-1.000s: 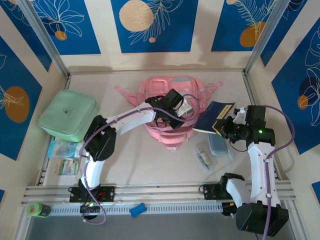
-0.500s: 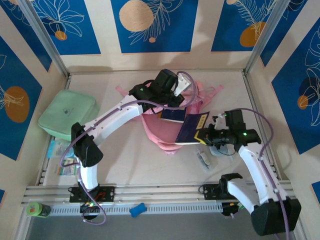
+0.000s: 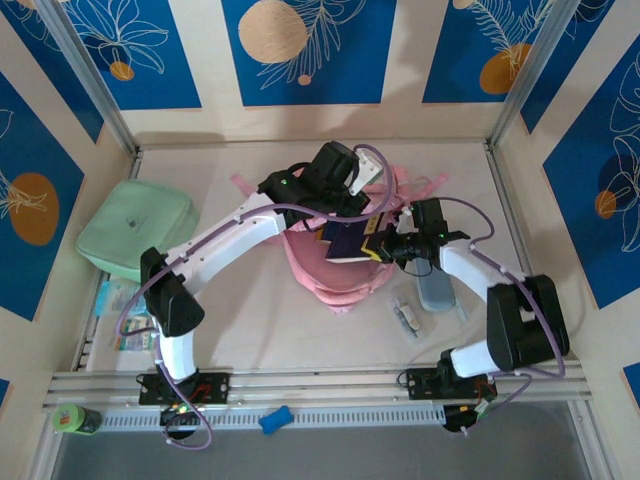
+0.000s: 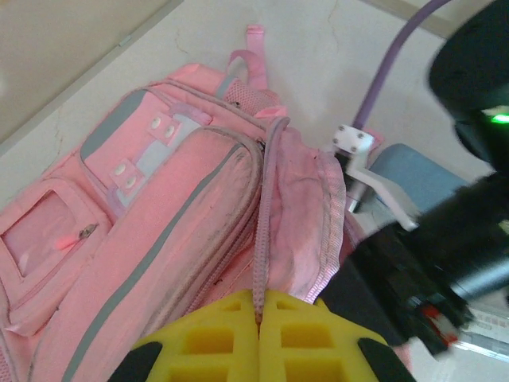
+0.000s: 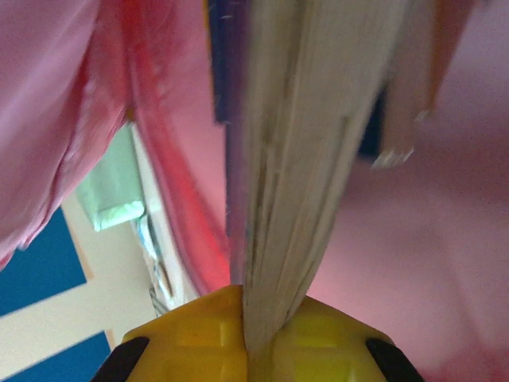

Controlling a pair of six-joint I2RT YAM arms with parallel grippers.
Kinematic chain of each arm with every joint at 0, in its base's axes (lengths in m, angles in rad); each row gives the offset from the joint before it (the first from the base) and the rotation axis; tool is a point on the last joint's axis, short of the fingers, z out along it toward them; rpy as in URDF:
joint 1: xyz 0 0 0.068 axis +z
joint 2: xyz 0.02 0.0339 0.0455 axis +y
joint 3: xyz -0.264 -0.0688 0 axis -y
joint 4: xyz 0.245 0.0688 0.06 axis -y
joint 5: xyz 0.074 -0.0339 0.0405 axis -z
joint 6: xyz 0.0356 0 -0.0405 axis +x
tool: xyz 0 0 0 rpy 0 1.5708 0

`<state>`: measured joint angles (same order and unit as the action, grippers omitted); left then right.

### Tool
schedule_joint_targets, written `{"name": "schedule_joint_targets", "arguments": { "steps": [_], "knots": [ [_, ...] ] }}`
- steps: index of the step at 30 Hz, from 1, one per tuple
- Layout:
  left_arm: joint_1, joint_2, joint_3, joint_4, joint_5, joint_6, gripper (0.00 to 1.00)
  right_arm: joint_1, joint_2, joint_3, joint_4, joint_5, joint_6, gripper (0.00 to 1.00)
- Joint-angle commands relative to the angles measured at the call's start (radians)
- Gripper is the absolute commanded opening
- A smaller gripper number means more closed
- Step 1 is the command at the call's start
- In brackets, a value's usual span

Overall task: Pack the student bag
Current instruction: Place the book in the student bag.

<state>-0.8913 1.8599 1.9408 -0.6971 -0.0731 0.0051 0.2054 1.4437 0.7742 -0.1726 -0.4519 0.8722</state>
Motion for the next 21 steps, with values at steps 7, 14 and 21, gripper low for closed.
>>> {"name": "schedule_joint_targets", "arguments": {
  "steps": [7, 14, 21],
  "knots": [
    [-0.015, -0.085, 0.014, 0.064, -0.016, -0.017, 0.00, -0.039, -0.017, 0.037, -0.092, -0.034, -0.115, 0.32],
    [-0.015, -0.096, -0.002, 0.085, 0.001, -0.024, 0.00, 0.043, -0.219, -0.068, -0.231, 0.159, -0.108, 0.36],
    [-0.015, -0.097, 0.000, 0.086, 0.004, -0.034, 0.00, 0.153, -0.111, -0.068, -0.190, 0.229, -0.068, 0.15]
  ]
}}
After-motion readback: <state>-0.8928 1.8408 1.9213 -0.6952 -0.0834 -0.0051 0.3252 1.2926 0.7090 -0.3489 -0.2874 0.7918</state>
